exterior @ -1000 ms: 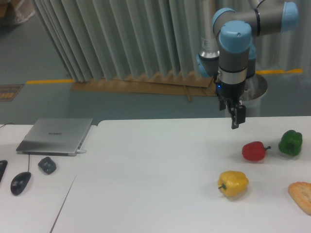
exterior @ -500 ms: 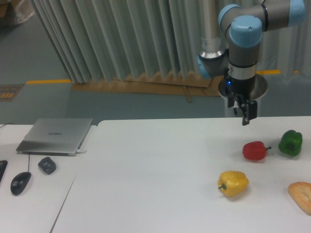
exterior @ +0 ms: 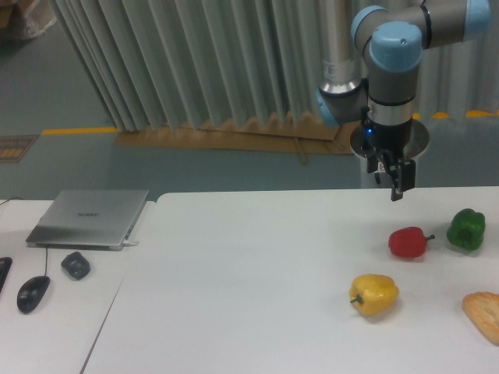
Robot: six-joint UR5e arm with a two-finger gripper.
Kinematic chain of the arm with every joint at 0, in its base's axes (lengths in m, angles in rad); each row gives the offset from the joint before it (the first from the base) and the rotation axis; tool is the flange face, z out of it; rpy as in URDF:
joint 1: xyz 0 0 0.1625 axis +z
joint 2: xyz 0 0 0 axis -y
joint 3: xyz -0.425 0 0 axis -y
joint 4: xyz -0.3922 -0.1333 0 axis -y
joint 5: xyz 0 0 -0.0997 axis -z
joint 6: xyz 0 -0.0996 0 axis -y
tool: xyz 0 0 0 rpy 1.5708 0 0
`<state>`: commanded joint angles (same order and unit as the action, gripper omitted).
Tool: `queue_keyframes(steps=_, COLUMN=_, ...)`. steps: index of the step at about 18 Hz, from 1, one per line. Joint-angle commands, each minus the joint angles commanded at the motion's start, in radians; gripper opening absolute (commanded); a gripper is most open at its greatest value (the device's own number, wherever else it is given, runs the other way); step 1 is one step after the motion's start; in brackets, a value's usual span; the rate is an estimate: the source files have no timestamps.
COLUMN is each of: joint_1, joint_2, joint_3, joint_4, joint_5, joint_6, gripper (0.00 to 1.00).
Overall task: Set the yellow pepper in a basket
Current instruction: 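Move the gripper sideways above the peppers, then lower the open gripper beside the red pepper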
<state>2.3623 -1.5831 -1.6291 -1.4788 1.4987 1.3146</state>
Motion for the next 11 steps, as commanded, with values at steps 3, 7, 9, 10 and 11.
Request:
queue_keyframes(steps=3, joint_1=0.000, joint_2=0.000, joint_3=0.002, joint_4=0.002, joint_5=0.000, joint_6=-0.003, gripper=1.00)
queue_keyframes(steps=7, joint_1=-0.005, joint_2=-0.002, joint_3=0.006, joint_4=0.006, joint_5=0.003, joint_6=-0.003, gripper=1.00)
queue_keyframes(steps=9, joint_1=-0.005, joint_2=-0.006, joint_3=0.009, joint_4=0.053, joint_5=0.002, joint_6=-0.021, gripper=1.00)
queue_keyframes(steps=10, joint_1=-0.008, joint_2=-0.014, joint_3=0.015, joint_4=0.113, joint_5=0.000, joint_6=-0.100, gripper=1.00)
queue_keyframes(steps=11, joint_1=-0.009, joint_2=-0.021, joint_3=0.017, joint_4=0.144, joint_5=0.000, joint_6=-0.162, gripper=1.00)
